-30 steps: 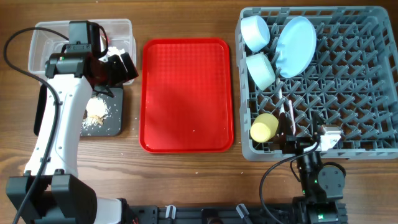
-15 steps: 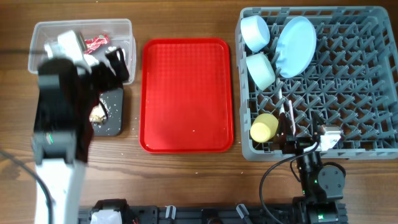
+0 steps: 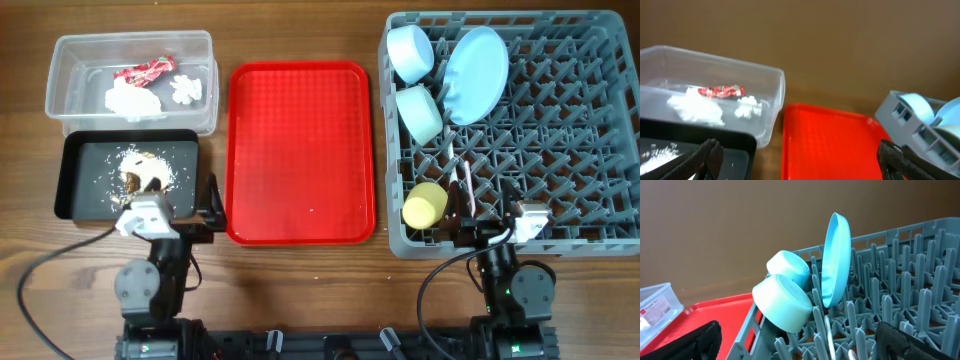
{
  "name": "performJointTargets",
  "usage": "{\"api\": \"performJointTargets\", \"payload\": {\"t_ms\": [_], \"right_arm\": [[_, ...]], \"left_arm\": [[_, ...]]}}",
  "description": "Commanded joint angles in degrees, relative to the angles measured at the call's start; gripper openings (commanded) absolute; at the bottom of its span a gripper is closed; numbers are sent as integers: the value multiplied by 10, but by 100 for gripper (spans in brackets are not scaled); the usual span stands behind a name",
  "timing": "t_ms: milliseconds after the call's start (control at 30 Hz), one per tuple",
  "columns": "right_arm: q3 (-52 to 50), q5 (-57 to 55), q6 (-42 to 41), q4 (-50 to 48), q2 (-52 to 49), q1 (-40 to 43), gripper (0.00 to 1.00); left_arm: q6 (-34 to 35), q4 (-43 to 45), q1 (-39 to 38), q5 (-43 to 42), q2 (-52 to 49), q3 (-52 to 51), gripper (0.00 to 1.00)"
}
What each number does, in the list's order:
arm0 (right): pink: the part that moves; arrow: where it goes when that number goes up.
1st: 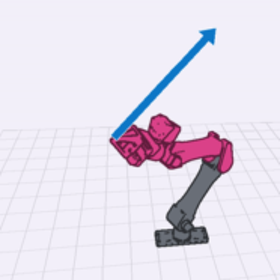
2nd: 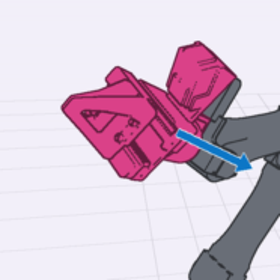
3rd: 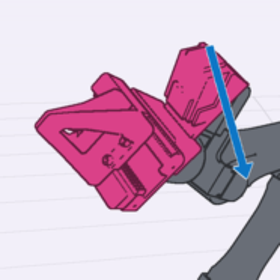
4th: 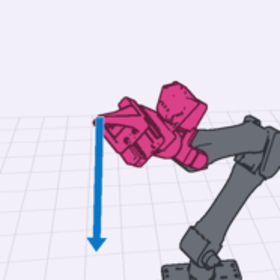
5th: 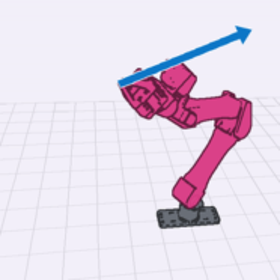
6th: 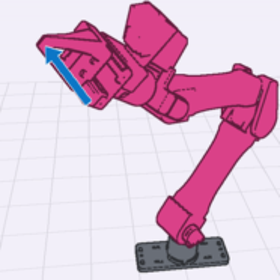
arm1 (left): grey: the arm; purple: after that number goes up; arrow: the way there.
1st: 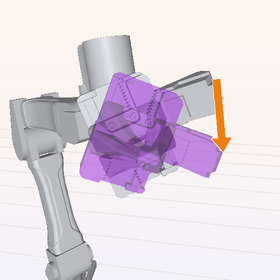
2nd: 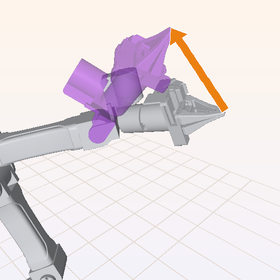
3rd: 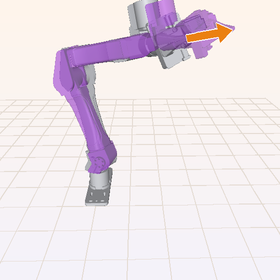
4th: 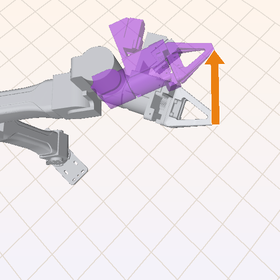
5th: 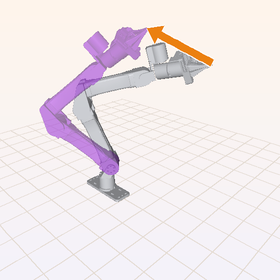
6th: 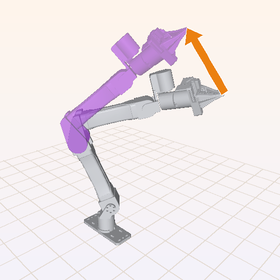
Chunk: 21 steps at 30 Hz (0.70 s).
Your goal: Sort waste into correct bins and load items into the dishwasher rack
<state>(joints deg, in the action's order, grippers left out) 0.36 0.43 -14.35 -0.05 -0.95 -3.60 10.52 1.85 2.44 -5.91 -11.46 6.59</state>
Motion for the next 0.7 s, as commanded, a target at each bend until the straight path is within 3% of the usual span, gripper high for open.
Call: {"api": "performJointTargets", "payload": {"t_ms": [0, 267, 667], "right_arm": [[-1, 9, -9, -3, 7, -1, 100], [-1, 9, -8, -3, 7, -1, 100], [-1, 9, -9, -3, 7, -1, 100]], "left_arm": [[-13, 5, 5, -6, 46, -41, 100], [-12, -59, 4, -4, 99, -62, 100], [-11, -57, 3, -4, 111, -62, 100]]}}
